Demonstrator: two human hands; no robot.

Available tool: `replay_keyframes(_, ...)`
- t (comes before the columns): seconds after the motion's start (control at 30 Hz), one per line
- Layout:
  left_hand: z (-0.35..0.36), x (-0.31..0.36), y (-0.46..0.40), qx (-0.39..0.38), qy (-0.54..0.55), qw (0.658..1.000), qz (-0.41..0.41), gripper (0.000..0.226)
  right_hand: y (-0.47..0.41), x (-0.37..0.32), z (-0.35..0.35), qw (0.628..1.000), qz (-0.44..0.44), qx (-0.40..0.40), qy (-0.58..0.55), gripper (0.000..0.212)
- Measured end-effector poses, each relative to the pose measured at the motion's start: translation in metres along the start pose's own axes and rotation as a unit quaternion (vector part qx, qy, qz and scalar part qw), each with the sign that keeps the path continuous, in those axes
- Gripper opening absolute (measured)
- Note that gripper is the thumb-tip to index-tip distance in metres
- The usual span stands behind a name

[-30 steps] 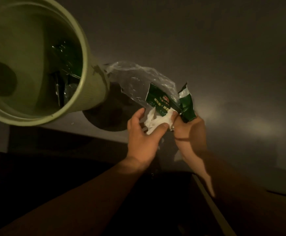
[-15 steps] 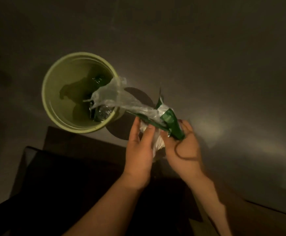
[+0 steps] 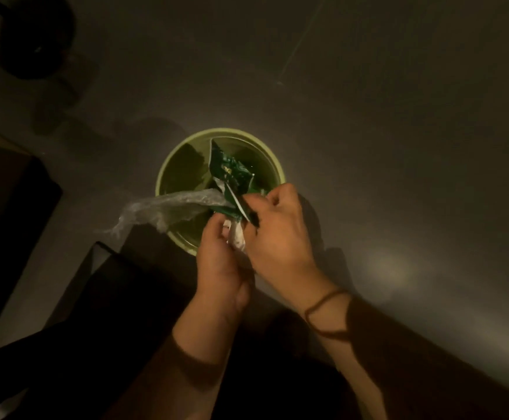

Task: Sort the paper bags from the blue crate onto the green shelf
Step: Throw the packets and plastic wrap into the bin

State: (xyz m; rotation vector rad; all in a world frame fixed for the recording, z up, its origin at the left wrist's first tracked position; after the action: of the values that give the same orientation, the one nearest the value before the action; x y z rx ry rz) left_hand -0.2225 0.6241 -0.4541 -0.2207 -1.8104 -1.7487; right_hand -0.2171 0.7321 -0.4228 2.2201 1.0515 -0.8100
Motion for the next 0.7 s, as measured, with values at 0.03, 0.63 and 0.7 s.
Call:
replay_keyframes(0.03, 0.0, 0.004, -0.008, 0.008, 0.004, 1.0, -0.009, 0.036, -0.008, 0.003, 0.012, 0.999, 0.025, -0.02, -0.007, 0.043)
replay_keyframes(0.63, -0.042, 0.03, -0.039, 0.213, 0.039, 0.976, -0.005, 0.049, -0.011, 0.047, 0.079, 0.971, 0.197, -0.118, -0.069, 0.046)
replay_keyframes(0.7, -0.048, 0.033, -0.044, 0.223, 0.019, 0.974, 0.036, 0.049, -0.006, 0.054, 0.07, 0.972, 0.198, -0.088, -0.094, 0.036)
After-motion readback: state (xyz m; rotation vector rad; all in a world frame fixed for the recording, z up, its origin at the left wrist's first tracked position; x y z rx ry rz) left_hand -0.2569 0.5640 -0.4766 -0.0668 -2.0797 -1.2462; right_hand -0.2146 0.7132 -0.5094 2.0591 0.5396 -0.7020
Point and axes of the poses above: each hand's wrist, its own y-axis away from the middle knuckle, its own z-axis out of the palm, x = y × z, the point moved 8 cm from there along -y, towards the middle knuckle, and after that the axes turned 12 degrees about x, right-handed, at the moved point
